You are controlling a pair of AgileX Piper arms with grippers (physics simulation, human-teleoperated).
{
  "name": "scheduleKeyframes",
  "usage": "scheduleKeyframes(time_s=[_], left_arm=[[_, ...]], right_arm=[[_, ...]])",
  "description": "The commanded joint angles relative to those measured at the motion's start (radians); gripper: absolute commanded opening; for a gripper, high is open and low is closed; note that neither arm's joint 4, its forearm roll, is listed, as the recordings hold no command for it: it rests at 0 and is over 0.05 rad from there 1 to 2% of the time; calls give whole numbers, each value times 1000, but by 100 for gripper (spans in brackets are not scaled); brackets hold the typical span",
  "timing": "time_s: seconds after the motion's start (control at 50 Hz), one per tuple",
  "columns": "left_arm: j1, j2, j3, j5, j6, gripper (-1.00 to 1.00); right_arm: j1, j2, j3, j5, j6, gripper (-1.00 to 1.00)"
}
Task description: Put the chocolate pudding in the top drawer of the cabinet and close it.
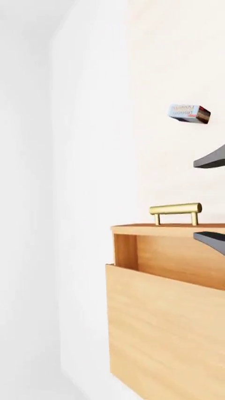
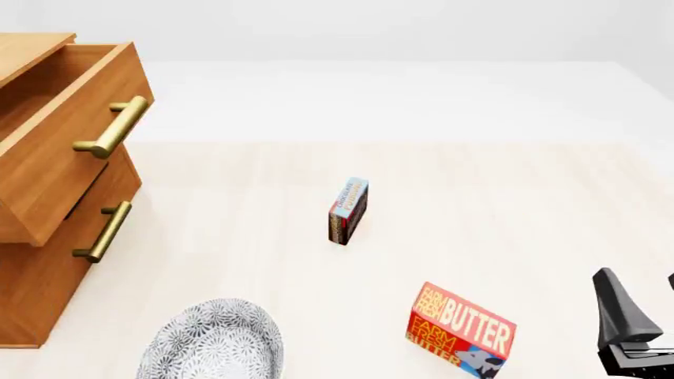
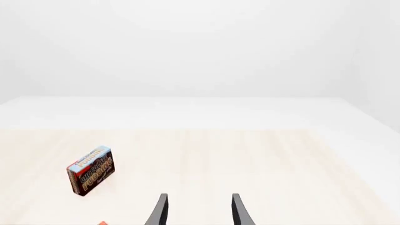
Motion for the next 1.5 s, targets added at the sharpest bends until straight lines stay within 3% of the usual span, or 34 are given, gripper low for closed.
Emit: scheduleKeyframes(time_s=[0.02,0.52,0.68,0.8,0.9,0.96,1.22,1.5], left_arm=[[30,80,-94,105,-18,100],[128,176,-147,171,6,100],[131,220,-196,199,0,100],[142,224,-158,185,4,100],[143,252,-200,213,2,100],[122,252,-152,203,-18,100],[136,293,-223,278,-22,100],[134,315,-200,292,-33,100]], right_arm=[[0,0,0,0,0,100],[0,0,0,1,1,100],[0,6,-5,-1,-1,100],[0,6,-5,-1,-1,100],[0,6,-5,-1,-1,100],[0,6,-5,-1,-1,100],[0,6,-5,-2,-1,100],[0,7,-5,-2,-1,100]])
